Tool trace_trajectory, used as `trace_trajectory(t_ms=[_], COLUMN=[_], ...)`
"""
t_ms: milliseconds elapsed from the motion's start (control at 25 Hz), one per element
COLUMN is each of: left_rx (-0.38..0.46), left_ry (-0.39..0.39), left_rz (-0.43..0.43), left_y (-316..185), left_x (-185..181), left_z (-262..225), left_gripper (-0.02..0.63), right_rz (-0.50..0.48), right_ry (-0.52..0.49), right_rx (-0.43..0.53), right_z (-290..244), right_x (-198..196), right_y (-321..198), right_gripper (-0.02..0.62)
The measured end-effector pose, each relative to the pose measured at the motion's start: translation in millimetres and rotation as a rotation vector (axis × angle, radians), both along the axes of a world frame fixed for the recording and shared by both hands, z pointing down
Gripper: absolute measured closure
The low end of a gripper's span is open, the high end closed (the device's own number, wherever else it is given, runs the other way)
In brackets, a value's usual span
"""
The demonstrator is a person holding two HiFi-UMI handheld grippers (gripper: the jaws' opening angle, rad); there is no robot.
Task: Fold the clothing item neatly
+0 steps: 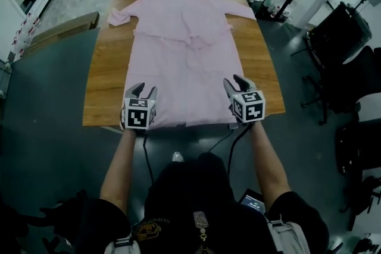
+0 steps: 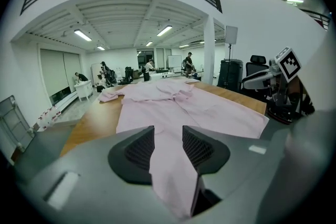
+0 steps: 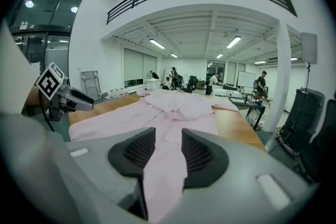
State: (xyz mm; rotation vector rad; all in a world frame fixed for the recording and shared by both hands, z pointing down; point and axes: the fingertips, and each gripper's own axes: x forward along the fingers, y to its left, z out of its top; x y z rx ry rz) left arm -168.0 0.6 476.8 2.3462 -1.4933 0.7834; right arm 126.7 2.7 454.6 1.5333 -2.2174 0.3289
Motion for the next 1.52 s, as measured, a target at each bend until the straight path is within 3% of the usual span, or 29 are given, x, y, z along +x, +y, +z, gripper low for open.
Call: trace_trajectory(t_ms=[640, 840, 1000, 1240, 1520], left_rx=[-0.111, -0.145, -0.141, -0.158, -0.174], left_ry=[-0.084, -0.138, -0.168, -0.086, -0.008], left_rz=[-0.26, -0.325, -0.398, -0.473, -0.451], left_y=[117.7, 133.8, 138.7, 129.5, 126.7], left_x=[-33.8, -65.0, -110.8, -152.7, -155.8], left_z=[65.5, 85.4, 96.5, 113.6, 131.5], left_gripper=[0.431, 0.431, 0.431, 0.416, 0.407], right_rz=[-0.036, 0.001, 0.059, 0.124, 0.195], right_ry=[-0.047, -0.033, -0.008, 0.043, -0.011], right_rx=[-0.189, -0.228, -0.232, -0.263, -0.3], right_z=[88.7, 113.4, 121.6, 133.9, 149.4], right_x=[64.2, 81.0, 90.7, 107.2, 111.0], right_y=[108.4, 125.3, 134.2, 141.9, 143.2], right_gripper=[0.439, 0.437, 0.43, 0.413, 0.397])
